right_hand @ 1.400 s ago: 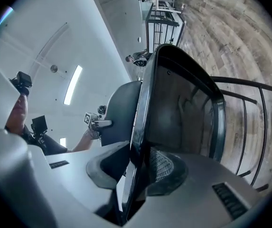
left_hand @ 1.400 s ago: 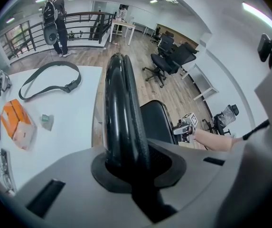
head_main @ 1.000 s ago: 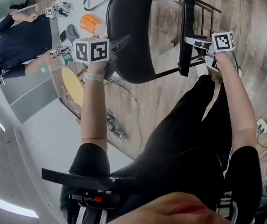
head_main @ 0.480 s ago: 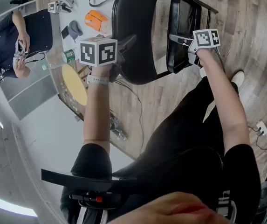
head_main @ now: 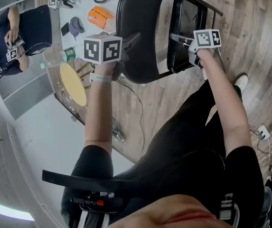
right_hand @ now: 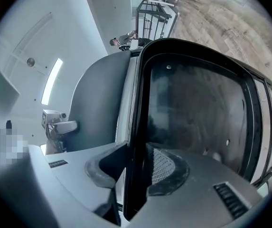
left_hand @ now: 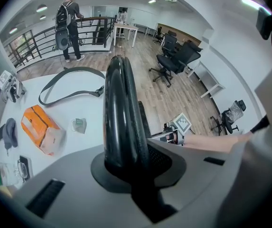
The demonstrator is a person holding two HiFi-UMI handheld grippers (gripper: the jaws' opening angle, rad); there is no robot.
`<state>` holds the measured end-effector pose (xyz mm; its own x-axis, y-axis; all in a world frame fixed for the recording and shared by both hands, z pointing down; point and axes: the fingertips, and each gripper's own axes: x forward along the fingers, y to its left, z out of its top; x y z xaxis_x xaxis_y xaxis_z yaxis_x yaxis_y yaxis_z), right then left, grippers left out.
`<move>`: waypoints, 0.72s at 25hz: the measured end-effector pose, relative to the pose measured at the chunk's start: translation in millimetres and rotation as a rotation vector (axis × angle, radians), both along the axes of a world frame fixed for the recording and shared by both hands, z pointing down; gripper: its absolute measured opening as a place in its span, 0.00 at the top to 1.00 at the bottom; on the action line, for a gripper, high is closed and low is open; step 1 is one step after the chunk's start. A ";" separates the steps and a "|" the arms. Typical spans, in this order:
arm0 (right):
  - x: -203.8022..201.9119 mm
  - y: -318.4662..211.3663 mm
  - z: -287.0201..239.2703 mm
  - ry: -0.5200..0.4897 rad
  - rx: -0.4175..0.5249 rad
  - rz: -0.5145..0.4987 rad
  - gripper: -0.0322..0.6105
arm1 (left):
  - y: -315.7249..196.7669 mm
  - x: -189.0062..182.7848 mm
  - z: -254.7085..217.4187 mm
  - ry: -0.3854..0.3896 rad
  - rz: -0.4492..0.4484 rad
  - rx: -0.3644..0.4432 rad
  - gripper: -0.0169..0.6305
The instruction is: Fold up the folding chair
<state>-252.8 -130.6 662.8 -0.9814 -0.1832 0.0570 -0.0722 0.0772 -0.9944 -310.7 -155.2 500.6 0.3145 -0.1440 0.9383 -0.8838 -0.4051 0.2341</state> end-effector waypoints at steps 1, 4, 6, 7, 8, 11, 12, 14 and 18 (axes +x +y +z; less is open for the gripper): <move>0.7 -0.7 0.0 0.002 0.003 0.002 0.77 | -0.3 1.0 -0.3 0.005 0.004 -0.001 0.89; 2.0 -2.4 -0.2 0.011 0.016 0.006 0.74 | -2.4 2.8 -3.4 0.021 -0.002 0.024 0.88; 4.5 -2.5 -0.6 0.026 0.021 0.012 0.73 | -4.9 -2.0 -8.2 0.006 -0.015 0.076 0.82; 6.9 -4.2 -0.6 0.044 0.027 0.021 0.68 | -6.4 -6.4 -11.3 -0.008 -0.018 0.105 0.77; 9.7 -6.6 -0.3 0.069 0.038 0.028 0.64 | -7.5 -10.3 -14.8 -0.015 -0.022 0.131 0.71; 21.4 -16.0 2.9 0.181 0.098 0.028 0.56 | -8.0 -17.8 -29.7 0.011 -0.050 0.206 0.70; 27.5 -20.4 3.9 0.220 0.119 0.031 0.55 | -8.4 -19.7 -36.3 0.022 -0.062 0.236 0.68; 41.4 -30.6 0.3 0.285 0.158 0.047 0.53 | -10.7 -23.9 -53.5 0.043 -0.094 0.311 0.68; 71.1 -56.3 -46.5 0.418 0.414 0.092 0.53 | -14.6 -40.9 -107.9 0.095 -0.208 0.526 0.68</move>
<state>-181.7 -187.0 616.2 -0.8699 -0.3562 0.3411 -0.4763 0.4273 -0.7685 -351.7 -169.9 392.8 0.3096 -0.6519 0.6923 -0.9421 -0.3089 0.1304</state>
